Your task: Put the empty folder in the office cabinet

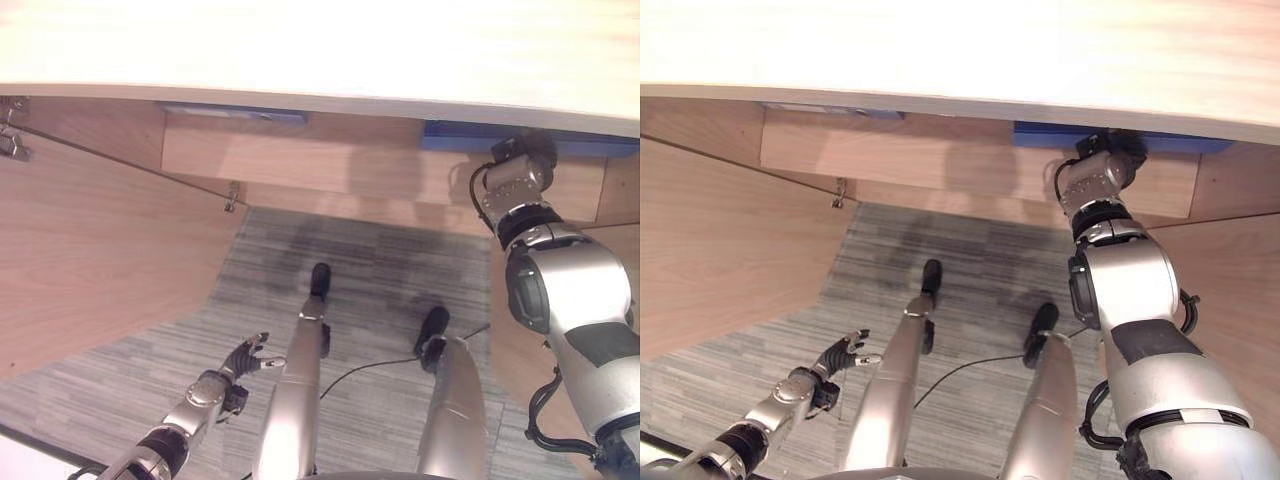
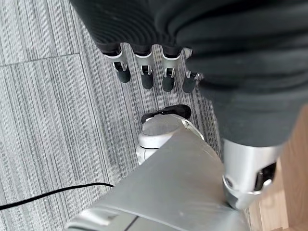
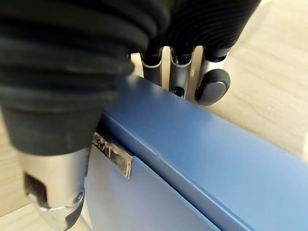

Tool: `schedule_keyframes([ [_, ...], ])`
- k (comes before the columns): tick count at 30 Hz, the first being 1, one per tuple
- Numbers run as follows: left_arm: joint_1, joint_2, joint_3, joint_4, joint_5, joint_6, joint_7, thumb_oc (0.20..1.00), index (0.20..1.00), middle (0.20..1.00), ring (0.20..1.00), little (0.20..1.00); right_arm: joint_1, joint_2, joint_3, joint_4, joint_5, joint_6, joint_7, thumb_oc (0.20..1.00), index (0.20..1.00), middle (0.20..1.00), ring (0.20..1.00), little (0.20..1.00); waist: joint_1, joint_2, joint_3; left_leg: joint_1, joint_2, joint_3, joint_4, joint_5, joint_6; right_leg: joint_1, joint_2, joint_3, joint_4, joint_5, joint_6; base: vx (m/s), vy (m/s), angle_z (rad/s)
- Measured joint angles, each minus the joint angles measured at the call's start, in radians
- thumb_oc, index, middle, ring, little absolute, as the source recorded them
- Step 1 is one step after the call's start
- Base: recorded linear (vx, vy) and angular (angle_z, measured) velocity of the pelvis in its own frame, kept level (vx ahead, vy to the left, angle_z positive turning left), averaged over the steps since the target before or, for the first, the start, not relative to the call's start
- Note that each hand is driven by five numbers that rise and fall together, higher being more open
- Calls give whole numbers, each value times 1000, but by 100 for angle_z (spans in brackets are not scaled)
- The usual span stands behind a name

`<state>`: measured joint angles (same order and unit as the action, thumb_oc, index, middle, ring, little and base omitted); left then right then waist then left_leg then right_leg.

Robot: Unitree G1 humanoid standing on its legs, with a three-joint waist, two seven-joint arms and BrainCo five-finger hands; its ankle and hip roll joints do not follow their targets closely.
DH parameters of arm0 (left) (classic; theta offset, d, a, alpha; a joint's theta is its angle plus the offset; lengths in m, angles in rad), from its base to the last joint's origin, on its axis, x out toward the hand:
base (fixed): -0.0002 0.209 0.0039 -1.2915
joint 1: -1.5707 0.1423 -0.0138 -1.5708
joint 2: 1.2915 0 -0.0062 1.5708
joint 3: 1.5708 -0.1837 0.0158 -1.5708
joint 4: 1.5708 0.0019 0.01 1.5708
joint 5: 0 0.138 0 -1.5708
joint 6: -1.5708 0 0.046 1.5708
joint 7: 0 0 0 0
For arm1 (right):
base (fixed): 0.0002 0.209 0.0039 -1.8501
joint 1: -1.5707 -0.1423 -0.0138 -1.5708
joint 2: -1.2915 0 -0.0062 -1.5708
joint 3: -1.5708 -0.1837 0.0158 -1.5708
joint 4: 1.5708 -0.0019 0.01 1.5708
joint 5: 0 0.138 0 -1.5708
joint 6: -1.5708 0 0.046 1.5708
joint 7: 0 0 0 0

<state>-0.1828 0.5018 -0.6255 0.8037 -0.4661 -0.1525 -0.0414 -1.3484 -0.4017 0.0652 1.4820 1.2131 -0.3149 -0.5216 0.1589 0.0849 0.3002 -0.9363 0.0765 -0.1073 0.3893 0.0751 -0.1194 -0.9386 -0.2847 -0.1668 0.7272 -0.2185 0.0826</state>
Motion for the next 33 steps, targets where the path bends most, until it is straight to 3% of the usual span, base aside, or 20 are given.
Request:
schedule_keyframes([
  [12,-5,0,2,3,0,0,3,1000,1000,1000,1000,1000,-18,3,3,3,1,0,7,1000,1000,1000,1000,1000,-9,-1,1,-3,0,2,-4,-1,-2,-4,0,1,-4,-1,3,0,0,0],
  [17,-6,2,8,2,0,-4,-5,1000,1000,1000,1000,1000,-82,-51,27,10,15,60,25,1000,1000,1000,1000,1000,4,0,2,-29,0,-1,-4,2,-2,-29,1,0,-3,0,5,0,0,0],
  [33,-16,3,11,30,2,1,-10,1000,1000,1000,1000,1000,-86,-72,50,14,-8,85,54,1000,1000,1000,1000,1000,15,4,7,-28,0,-8,-2,3,-1,-21,0,-9,-4,3,-1,0,0,0],
])
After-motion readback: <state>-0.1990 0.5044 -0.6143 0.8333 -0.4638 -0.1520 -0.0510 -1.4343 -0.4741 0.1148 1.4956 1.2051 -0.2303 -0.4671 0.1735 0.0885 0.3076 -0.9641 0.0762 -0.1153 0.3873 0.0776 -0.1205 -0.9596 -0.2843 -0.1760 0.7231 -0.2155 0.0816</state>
